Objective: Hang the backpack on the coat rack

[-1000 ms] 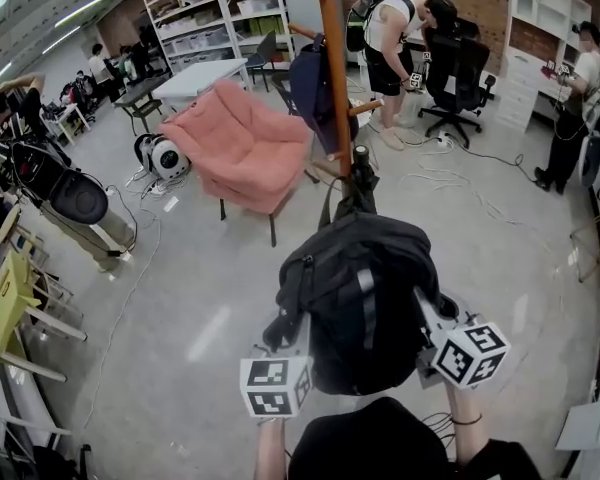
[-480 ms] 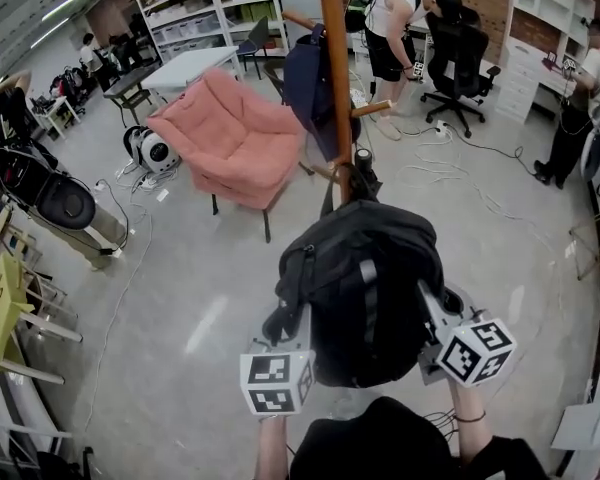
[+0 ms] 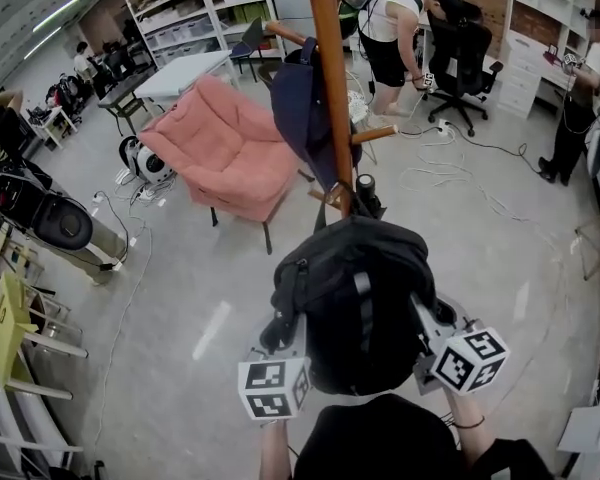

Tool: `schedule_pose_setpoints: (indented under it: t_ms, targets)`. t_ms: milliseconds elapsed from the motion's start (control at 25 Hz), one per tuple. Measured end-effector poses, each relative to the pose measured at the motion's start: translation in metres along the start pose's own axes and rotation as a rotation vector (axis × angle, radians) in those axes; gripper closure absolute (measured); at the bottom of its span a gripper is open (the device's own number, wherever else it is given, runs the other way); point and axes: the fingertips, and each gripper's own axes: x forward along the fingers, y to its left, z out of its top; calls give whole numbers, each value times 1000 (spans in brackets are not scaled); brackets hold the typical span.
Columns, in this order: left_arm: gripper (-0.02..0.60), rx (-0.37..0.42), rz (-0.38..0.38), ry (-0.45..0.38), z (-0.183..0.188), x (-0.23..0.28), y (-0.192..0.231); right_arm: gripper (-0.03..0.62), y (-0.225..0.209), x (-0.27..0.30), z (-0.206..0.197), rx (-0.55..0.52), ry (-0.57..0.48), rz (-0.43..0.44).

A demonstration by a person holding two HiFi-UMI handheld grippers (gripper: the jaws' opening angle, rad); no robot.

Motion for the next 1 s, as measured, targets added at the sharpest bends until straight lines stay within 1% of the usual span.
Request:
schedule_pose_setpoints:
  t_ms: [360, 520, 680, 1000]
  targets:
    - [460, -13, 19, 23, 3, 29, 13, 563, -14, 27, -2, 33, 25, 21]
    - [460, -14, 21, 61, -1, 41, 21, 563, -17, 39, -6, 38, 45, 18]
    - [460, -1, 1, 110, -7, 55, 26, 563, -22, 47, -12, 46, 60, -7]
    - [462, 6, -52, 153, -19, 83, 35, 563, -33, 65, -26, 57, 64, -62]
